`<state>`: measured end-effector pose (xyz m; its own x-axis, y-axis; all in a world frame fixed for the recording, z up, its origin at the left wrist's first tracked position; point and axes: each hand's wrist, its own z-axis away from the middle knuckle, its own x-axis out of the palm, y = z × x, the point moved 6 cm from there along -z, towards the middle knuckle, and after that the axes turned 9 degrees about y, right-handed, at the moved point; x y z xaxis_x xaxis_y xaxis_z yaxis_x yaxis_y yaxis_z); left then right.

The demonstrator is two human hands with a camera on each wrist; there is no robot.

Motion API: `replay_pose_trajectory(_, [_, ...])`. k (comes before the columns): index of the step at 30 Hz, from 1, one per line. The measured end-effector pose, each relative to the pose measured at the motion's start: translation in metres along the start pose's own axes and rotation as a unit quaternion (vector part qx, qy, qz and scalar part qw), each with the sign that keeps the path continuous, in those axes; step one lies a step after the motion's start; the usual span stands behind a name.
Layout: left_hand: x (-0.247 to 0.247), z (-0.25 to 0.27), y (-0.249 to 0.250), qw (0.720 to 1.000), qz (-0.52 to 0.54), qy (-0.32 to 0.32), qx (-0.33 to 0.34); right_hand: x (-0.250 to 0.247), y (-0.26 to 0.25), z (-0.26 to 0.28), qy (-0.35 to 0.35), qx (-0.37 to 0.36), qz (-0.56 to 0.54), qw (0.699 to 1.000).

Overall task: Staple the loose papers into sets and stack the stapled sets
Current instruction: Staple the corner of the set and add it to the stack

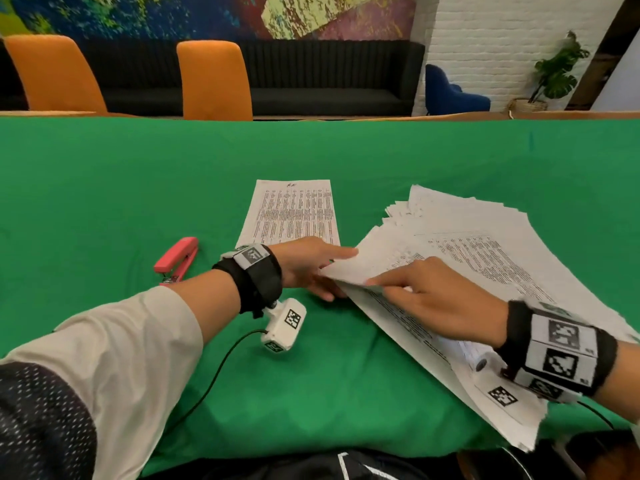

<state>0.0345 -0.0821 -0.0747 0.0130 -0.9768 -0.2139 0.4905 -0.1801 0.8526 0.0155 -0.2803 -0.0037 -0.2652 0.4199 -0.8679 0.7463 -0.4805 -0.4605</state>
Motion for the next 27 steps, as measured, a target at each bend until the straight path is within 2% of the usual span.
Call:
replay_pose_trajectory(3, [0.001, 0.002, 0.009, 0.997, -0.022, 0.052, 0.046, 0.015, -0.01, 0.013, -0.086, -0.018, 0.002, 0.996])
replay_pose_trajectory(5, [-0.007, 0.012, 0.022, 0.987, -0.091, 0.079, 0.107, 0.014, -0.003, 0.015, -0.076, -0.003, -0.019, 0.997])
replay_pose_trajectory(8, [-0.025, 0.039, 0.036, 0.97, -0.139, 0.097, 0.174, -0.01, 0.016, 0.005, 0.049, 0.043, -0.054, 0.996])
replay_pose_trajectory(10, [-0.041, 0.056, 0.038, 0.966, -0.135, 0.11, 0.191, -0.031, 0.039, -0.006, 0.155, 0.085, -0.072, 0.982])
replay_pose_trajectory(12, [-0.054, 0.07, 0.034, 0.968, -0.106, 0.117, 0.193, -0.044, 0.066, -0.018, 0.202, 0.135, -0.104, 0.964])
replay_pose_trajectory(13, [-0.06, 0.075, 0.031, 0.97, -0.087, 0.121, 0.19, -0.044, 0.08, -0.024, 0.18, 0.168, -0.144, 0.959])
replay_pose_trajectory(15, [-0.069, 0.081, 0.019, 0.978, -0.047, 0.117, 0.167, -0.032, 0.097, -0.035, 0.067, 0.223, -0.242, 0.942])
replay_pose_trajectory(17, [-0.073, 0.081, 0.006, 0.987, -0.008, 0.09, 0.136, -0.022, 0.098, -0.042, -0.031, 0.239, -0.275, 0.931])
replay_pose_trajectory(19, [-0.076, 0.081, -0.004, 0.99, 0.011, 0.069, 0.12, -0.018, 0.091, -0.052, -0.07, 0.209, -0.243, 0.945])
replay_pose_trajectory(22, [-0.079, 0.077, -0.011, 0.992, 0.011, 0.076, 0.103, -0.019, 0.076, -0.078, -0.088, 0.156, -0.183, 0.967])
replay_pose_trajectory(27, [-0.083, 0.073, -0.025, 0.995, -0.012, 0.079, 0.053, -0.009, 0.064, -0.114, -0.167, 0.131, -0.108, 0.971])
